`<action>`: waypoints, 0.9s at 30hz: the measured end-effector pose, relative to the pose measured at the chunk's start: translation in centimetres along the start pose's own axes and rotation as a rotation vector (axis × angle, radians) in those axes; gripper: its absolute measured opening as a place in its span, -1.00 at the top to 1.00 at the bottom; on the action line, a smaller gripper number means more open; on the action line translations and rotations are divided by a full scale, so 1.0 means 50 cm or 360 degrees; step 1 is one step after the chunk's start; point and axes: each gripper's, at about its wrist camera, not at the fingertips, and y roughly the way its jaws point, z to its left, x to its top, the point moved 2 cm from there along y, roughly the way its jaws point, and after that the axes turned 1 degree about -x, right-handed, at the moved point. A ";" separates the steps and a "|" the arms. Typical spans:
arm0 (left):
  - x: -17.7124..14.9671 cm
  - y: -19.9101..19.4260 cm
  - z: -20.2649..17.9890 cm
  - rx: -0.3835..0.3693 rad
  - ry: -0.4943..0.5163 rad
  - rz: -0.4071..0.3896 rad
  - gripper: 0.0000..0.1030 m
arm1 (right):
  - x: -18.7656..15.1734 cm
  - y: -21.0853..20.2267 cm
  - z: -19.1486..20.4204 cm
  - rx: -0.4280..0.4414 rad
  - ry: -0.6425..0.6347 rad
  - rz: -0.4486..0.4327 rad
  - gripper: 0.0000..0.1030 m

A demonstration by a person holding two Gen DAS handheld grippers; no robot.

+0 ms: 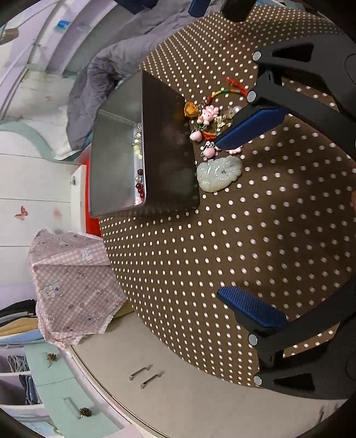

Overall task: Organize jewelry
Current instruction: 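Withdraw both tools from the box toward the jade pendant, then grasp the jade pendant with the left tool while the right tool grasps a pearl charm strand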

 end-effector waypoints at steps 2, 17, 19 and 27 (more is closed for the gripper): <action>0.001 0.020 -0.006 0.0021 0.0020 0.0031 -0.89 | -0.003 0.007 -0.001 0.0011 0.0000 0.0010 -0.85; 0.009 0.050 -0.018 -0.0096 0.0053 0.0057 0.16 | -0.009 0.026 0.001 0.0033 -0.0018 0.0043 -0.85; 0.010 0.048 -0.019 -0.0145 0.0060 0.0050 0.41 | -0.010 0.027 0.004 0.0032 -0.0023 0.0046 -0.85; -0.017 0.023 0.013 -0.0195 0.0029 0.0045 0.43 | -0.006 0.063 0.049 0.0107 -0.0148 0.0088 -0.60</action>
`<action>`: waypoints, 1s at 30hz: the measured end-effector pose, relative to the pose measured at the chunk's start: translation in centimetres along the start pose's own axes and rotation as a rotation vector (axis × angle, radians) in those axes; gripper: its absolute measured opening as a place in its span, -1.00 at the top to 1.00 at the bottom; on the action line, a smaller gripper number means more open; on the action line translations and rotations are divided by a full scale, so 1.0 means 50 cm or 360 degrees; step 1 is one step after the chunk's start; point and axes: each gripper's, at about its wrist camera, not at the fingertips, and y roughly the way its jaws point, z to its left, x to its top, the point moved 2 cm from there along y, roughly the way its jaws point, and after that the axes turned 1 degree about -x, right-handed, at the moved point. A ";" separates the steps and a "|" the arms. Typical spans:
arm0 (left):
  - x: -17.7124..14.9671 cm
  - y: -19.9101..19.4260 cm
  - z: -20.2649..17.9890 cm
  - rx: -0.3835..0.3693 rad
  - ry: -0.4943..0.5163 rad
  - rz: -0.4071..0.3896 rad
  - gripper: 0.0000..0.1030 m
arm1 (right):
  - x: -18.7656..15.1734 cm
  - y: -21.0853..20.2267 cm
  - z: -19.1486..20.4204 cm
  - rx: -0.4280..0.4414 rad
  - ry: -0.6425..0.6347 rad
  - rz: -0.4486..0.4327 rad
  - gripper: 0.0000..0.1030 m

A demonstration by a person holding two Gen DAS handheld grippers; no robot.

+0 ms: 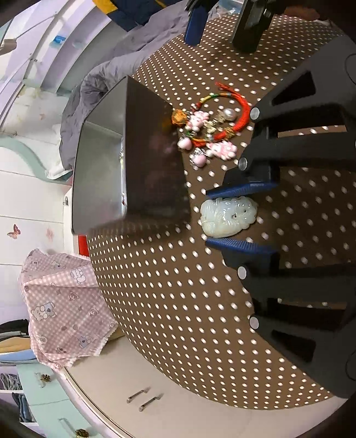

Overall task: Organize jewelry
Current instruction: 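Grasp the jade pendant with the left tool while the right tool grasps a pearl charm strand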

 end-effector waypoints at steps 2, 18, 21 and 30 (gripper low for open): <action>-0.009 -0.008 0.009 0.0009 -0.0015 -0.0001 0.43 | 0.002 0.022 0.014 0.0045 -0.0036 0.0036 -0.32; -0.027 -0.019 0.026 0.0006 -0.0032 -0.0020 0.43 | 0.002 0.092 0.057 -0.0070 -0.0253 0.0090 0.82; -0.032 -0.025 0.029 -0.0022 -0.0034 -0.0025 0.43 | 0.002 0.075 0.047 -0.0040 -0.0211 0.0060 0.82; -0.023 -0.099 0.025 -0.0076 -0.0019 -0.0126 0.43 | 0.041 -0.038 0.024 0.0063 -0.0141 -0.0123 0.82</action>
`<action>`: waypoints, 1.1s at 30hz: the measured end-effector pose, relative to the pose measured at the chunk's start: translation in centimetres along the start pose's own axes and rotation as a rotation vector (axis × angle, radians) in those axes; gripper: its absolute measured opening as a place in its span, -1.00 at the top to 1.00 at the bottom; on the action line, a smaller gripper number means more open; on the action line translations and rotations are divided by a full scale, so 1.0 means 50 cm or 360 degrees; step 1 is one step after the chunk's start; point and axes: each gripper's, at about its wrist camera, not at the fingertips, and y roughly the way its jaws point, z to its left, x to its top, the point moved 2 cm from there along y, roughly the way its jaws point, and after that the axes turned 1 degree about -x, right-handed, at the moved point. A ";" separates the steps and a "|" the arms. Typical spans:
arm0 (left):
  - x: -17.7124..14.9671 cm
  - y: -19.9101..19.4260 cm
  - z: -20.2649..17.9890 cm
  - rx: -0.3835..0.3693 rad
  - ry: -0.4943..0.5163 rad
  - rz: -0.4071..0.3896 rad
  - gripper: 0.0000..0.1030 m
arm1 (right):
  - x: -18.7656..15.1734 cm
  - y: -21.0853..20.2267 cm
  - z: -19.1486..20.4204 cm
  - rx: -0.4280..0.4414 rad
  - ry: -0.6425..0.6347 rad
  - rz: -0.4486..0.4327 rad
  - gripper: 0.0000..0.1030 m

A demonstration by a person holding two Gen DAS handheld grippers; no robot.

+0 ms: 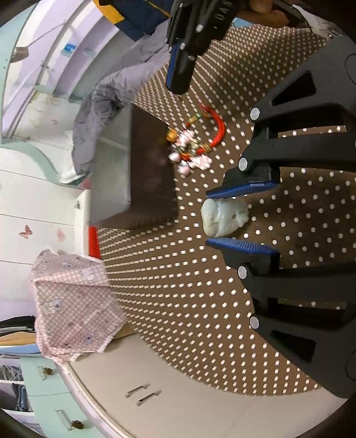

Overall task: Organize jewelry
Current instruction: 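Grasp the jade pendant with the left tool while the right tool grasps a pearl charm strand, then lower both held items into the grey box and open both tools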

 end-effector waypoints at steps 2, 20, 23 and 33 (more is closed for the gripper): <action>0.016 -0.024 0.001 -0.0013 -0.0001 -0.0044 0.43 | 0.020 -0.025 -0.002 0.0017 0.0002 -0.0049 0.82; 0.214 -0.143 -0.060 -0.0136 0.0099 -0.0405 0.43 | 0.221 -0.115 -0.014 0.0041 -0.0082 -0.0342 0.82; 0.241 -0.126 -0.065 -0.0141 0.0091 -0.0403 0.43 | 0.233 -0.095 -0.027 0.0046 -0.0056 -0.0315 0.82; 0.287 -0.049 -0.054 -0.0166 -0.0014 -0.0296 -0.20 | 0.253 -0.002 -0.076 0.0084 0.0112 -0.0165 0.73</action>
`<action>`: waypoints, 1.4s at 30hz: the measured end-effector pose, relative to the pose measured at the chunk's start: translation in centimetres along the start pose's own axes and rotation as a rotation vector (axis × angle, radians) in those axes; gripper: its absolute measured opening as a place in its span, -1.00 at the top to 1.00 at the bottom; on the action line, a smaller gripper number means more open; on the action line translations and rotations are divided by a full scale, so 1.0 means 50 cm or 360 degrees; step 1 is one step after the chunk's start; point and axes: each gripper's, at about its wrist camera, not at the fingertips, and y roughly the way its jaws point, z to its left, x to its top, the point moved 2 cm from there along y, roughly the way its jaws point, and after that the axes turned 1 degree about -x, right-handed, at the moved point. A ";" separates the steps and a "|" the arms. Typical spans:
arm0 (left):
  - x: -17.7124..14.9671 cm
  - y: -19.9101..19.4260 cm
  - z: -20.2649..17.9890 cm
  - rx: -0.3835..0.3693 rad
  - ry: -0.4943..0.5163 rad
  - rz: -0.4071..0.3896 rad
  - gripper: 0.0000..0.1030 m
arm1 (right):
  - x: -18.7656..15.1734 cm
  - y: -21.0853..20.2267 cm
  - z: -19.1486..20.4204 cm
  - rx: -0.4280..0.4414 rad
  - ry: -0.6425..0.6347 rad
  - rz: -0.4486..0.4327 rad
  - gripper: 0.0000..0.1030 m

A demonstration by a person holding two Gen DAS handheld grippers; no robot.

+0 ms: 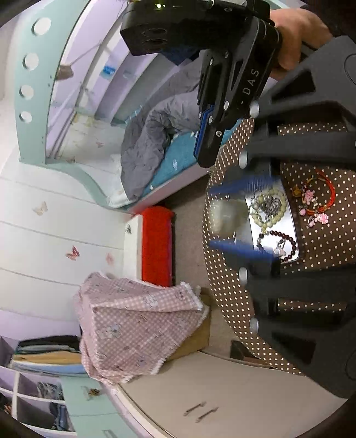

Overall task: Organize jewelry
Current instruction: 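Lower both held items into the grey box and open both tools, then withdraw both open tools from the box toward the remaining charms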

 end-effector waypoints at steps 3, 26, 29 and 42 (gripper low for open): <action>-0.003 -0.013 0.014 0.0068 -0.0038 -0.0073 -0.79 | -0.002 0.009 -0.020 -0.0022 0.0082 0.0015 -0.09; -0.030 -0.166 0.034 0.0321 -0.0028 -0.0259 -0.83 | -0.010 -0.140 -0.003 -0.0174 0.0129 -0.0277 -0.84; -0.039 -0.186 0.031 0.0336 -0.0013 -0.0281 -0.83 | -0.015 -0.160 0.010 -0.0193 0.0101 -0.0304 -0.84; -0.106 -0.205 0.025 0.0379 0.0025 -0.0250 -0.84 | -0.071 -0.207 0.035 -0.0269 0.0055 -0.0332 -0.84</action>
